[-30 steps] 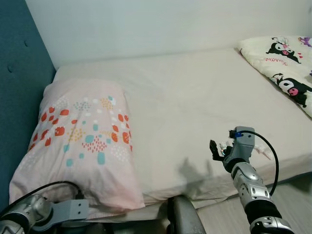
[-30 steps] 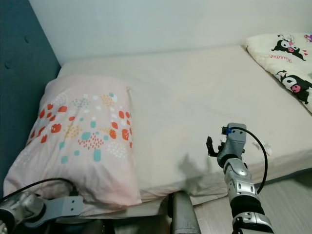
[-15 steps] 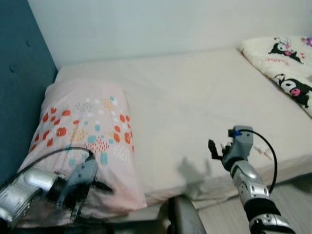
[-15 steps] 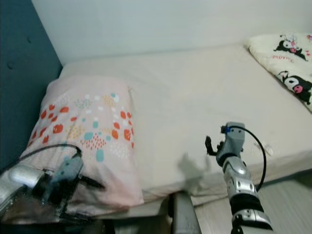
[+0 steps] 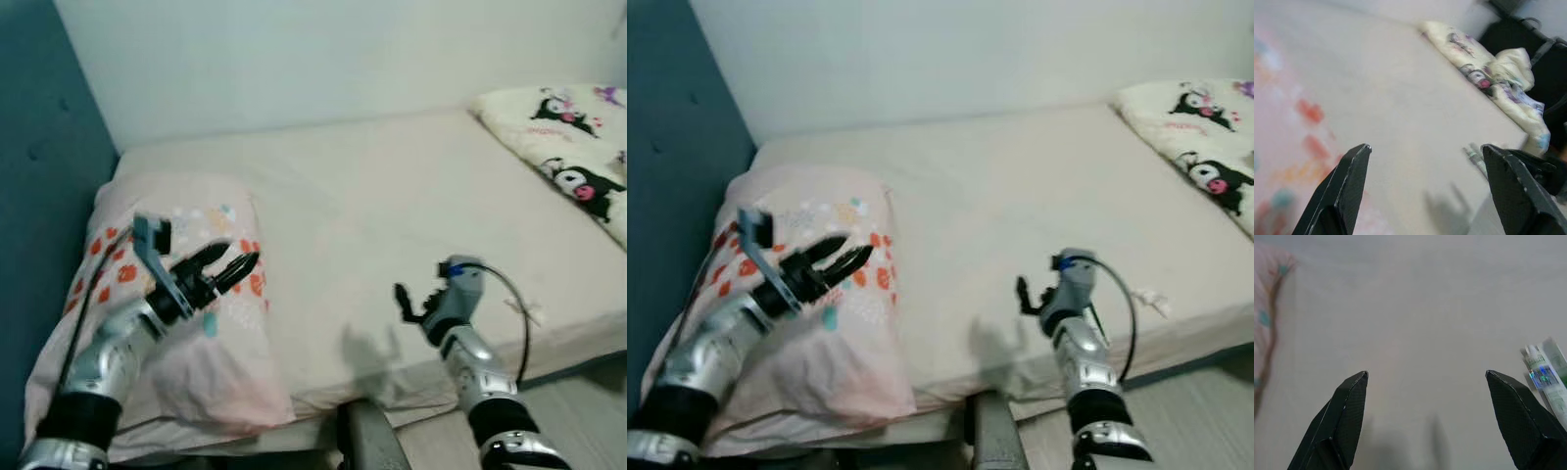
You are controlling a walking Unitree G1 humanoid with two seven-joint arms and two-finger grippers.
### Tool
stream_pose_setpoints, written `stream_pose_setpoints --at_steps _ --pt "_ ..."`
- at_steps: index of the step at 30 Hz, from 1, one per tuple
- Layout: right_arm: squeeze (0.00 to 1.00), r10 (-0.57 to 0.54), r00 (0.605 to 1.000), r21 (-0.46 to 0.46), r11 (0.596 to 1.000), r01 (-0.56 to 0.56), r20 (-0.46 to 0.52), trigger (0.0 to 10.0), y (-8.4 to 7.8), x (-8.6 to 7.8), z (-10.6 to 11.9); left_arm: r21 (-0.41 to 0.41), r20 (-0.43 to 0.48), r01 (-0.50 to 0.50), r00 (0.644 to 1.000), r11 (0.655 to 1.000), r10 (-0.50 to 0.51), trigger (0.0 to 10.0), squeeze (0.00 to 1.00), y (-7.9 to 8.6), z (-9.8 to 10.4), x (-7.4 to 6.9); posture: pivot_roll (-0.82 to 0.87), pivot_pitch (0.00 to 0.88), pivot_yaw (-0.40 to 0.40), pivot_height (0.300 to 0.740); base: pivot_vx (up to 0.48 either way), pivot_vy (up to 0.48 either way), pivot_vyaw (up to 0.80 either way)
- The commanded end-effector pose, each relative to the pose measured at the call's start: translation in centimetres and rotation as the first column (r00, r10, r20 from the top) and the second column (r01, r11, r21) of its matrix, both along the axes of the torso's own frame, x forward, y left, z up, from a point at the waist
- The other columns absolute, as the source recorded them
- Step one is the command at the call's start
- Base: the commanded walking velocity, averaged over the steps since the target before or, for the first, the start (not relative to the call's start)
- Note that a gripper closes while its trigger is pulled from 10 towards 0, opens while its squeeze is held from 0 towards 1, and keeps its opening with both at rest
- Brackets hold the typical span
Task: Clean up the room
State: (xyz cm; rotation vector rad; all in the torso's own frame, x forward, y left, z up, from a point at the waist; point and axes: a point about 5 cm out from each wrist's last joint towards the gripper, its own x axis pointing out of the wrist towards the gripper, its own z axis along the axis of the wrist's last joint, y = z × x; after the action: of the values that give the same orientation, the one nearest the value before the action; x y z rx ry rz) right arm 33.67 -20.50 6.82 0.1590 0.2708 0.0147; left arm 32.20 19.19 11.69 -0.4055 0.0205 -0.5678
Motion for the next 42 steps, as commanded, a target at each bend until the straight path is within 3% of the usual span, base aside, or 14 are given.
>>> stream_pose_setpoints --at_steps 1,3,5,6,7,9,12,26,28,30,31,32,35,42 --pt "0.0 0.012 1.0 0.008 1.0 -0.012 -0.002 10.0 0.5 -0.1 -0.4 -0.036 -0.04 -0.074 0.997 0.997 0.072 10.0 0.0 0.7 -0.9 -0.2 -0.12 0.096 -0.013 0.64 0.0 0.0 0.0" --pt "0.0 0.048 0.999 0.015 0.999 -0.048 -0.019 10.0 1.7 -0.4 -1.0 -0.055 -0.158 -0.164 0.975 0.985 0.154 10.0 0.0 1.3 -3.9 -1.1 -0.11 0.093 -0.01 0.65 0.0 0.0 0.0" --pt "0.0 0.048 0.999 0.015 0.999 -0.048 -0.019 10.0 1.7 -0.4 -1.0 -0.055 -0.158 -0.164 0.975 0.985 0.154 10.0 0.0 1.3 -3.9 -1.1 -0.11 0.093 -0.01 0.65 0.0 0.0 0.0" --pt "0.0 0.062 0.998 0.021 0.998 -0.062 -0.028 10.0 2.2 -0.5 -1.3 -0.049 -0.228 -0.197 0.957 0.979 0.181 10.0 0.0 1.8 -5.6 -1.9 -0.11 0.091 -0.006 0.655 0.0 0.0 0.0" --pt "0.0 0.062 0.998 0.021 0.998 -0.062 -0.028 10.0 2.2 -0.5 -1.3 -0.049 -0.228 -0.197 0.957 0.979 0.181 10.0 0.0 1.8 -5.6 -1.9 -0.11 0.091 -0.006 0.655 0.0 0.0 0.0" --pt "0.0 0.078 0.996 0.029 0.997 -0.076 -0.051 10.0 2.9 -0.8 -2.0 -0.004 -0.345 -0.243 0.911 0.97 0.226 10.0 0.0 2.8 -8.7 -3.8 -0.1 0.092 0.003 0.665 0.0 0.0 0.0" --pt "0.0 0.084 0.994 0.035 0.996 -0.082 -0.064 10.0 3.2 -1.0 -2.4 0.018 -0.411 -0.288 0.871 0.958 0.269 10.0 0.0 3.5 -10.4 -5.0 -0.09 0.091 0.006 0.675 0.0 0.0 0.0" --pt "0.0 0.124 0.989 0.015 0.992 -0.124 -0.075 10.0 3.9 -1.4 -3.1 0.019 -0.495 -0.308 0.823 0.951 0.277 10.0 0.0 3.9 -13.0 -7.4 -0.09 0.081 0.013 0.699 0.0 0.0 0.0" --pt "0.0 0.118 0.981 -0.01 0.993 -0.121 -0.156 10.0 3.4 -2.5 -4.8 0.121 -0.611 -0.34 0.715 0.933 0.34 10.0 0.0 4.5 -15.8 -10.5 -0.09 0.064 0.009 0.713 0.0 0.0 0.0" --pt "0.0 0.118 0.981 -0.01 0.993 -0.121 -0.156 10.0 3.4 -2.5 -4.8 0.121 -0.611 -0.34 0.715 0.933 0.34 10.0 0.0 4.5 -15.8 -10.5 -0.09 0.064 0.009 0.713 0.0 0.0 0.0" --pt "0.0 0.113 0.975 -0.014 0.993 -0.118 -0.192 10.0 3.3 -3.0 -5.5 0.154 -0.637 -0.35 0.68 0.924 0.364 10.0 0.0 4.7 -16.4 -11.3 -0.08 0.06 0.005 0.718 0.0 0.0 0.0" --pt "0.0 0.113 0.975 -0.014 0.993 -0.118 -0.192 10.0 3.3 -3.0 -5.5 0.154 -0.637 -0.35 0.68 0.924 0.364 10.0 0.0 4.7 -16.4 -11.3 -0.08 0.06 0.005 0.718 0.0 0.0 0.0" --pt "0.0 0.127 0.938 -0.047 0.988 -0.15 -0.321 10.0 3.3 -5.4 -8.2 0.259 -0.683 -0.433 0.55 0.864 0.48 10.0 0.0 5.7 -17.7 -13.2 -0.06 0.03 -0.017 0.732 0.0 0.0 0.0" --pt "0.0 0.146 0.891 -0.138 0.965 -0.224 -0.429 10.0 3.3 -7.4 -10.2 0.335 -0.702 -0.44 0.474 0.833 0.532 10.0 0.0 5.8 -18.5 -14.2 -0.06 0.022 -0.021 0.74 0.0 -0.052 0.0"
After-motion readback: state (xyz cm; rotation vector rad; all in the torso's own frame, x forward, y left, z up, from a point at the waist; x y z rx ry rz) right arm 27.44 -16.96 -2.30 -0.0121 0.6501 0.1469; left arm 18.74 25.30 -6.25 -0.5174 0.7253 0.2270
